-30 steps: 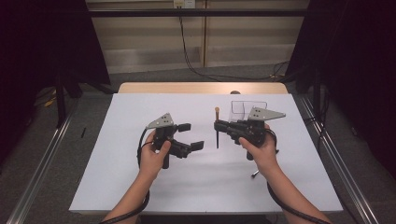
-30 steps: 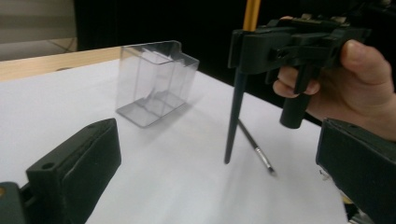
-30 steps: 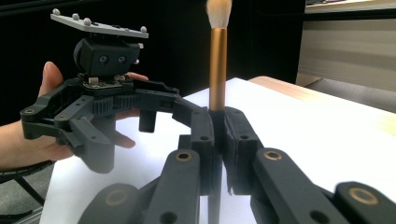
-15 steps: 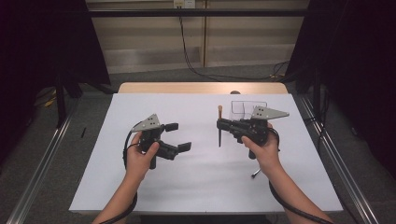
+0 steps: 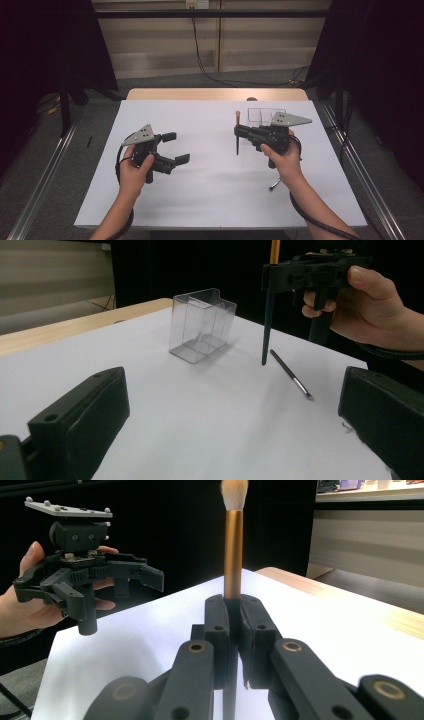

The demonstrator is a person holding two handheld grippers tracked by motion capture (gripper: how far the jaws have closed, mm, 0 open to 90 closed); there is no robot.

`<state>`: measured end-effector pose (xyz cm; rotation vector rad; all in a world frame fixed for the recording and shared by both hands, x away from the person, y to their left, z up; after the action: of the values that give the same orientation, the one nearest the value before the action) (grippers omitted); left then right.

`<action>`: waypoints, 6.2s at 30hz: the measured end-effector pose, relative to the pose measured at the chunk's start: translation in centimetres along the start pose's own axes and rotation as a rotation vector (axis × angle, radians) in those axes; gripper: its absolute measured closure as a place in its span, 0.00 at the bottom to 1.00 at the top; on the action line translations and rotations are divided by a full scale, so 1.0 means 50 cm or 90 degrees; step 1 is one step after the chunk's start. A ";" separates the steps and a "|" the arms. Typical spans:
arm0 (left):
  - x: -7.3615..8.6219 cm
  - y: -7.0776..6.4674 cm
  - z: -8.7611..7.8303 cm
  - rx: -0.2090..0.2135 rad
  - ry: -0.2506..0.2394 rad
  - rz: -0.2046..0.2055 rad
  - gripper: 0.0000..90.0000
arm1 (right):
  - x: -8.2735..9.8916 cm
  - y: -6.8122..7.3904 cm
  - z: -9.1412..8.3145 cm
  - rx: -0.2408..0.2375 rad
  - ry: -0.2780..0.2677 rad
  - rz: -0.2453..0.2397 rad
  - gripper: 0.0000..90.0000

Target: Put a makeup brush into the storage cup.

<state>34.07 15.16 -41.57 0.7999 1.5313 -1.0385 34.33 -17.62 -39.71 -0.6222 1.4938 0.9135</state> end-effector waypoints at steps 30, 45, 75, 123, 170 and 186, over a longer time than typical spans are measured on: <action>0.016 0.027 -0.096 -0.052 0.010 0.014 0.00 | -0.001 -0.032 -0.038 0.025 -0.011 -0.004 0.93; 0.031 0.042 -0.129 -0.082 0.025 0.025 0.00 | -0.004 -0.042 -0.045 0.032 -0.012 -0.007 0.93; 0.053 0.041 -0.194 -0.113 0.025 0.031 0.00 | -0.020 -0.075 -0.043 0.055 -0.014 -0.020 0.92; 0.060 0.033 -0.210 -0.111 0.013 0.056 0.00 | -0.093 -0.160 -0.040 0.151 -0.044 -0.060 0.92; 0.067 0.034 -0.205 -0.092 0.025 0.062 0.00 | -0.059 -0.205 -0.008 0.188 -0.030 -0.072 0.92; 0.068 0.033 -0.203 -0.086 0.024 0.060 0.00 | -0.040 -0.206 -0.007 0.192 -0.022 -0.075 0.92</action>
<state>30.84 25.00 -44.69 0.7929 1.5636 -0.8459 42.84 -23.80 -39.67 -0.4657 1.5093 0.5906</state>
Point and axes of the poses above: each handheld gripper's, and its own axes: z roughly forward along the jaws, x roughly out of its underside, y roughly to its left, the point moved 3 cm from there along z, roughly forward along the jaws, and after that the axes turned 11 degrees about -y, right-handed, at the moved point
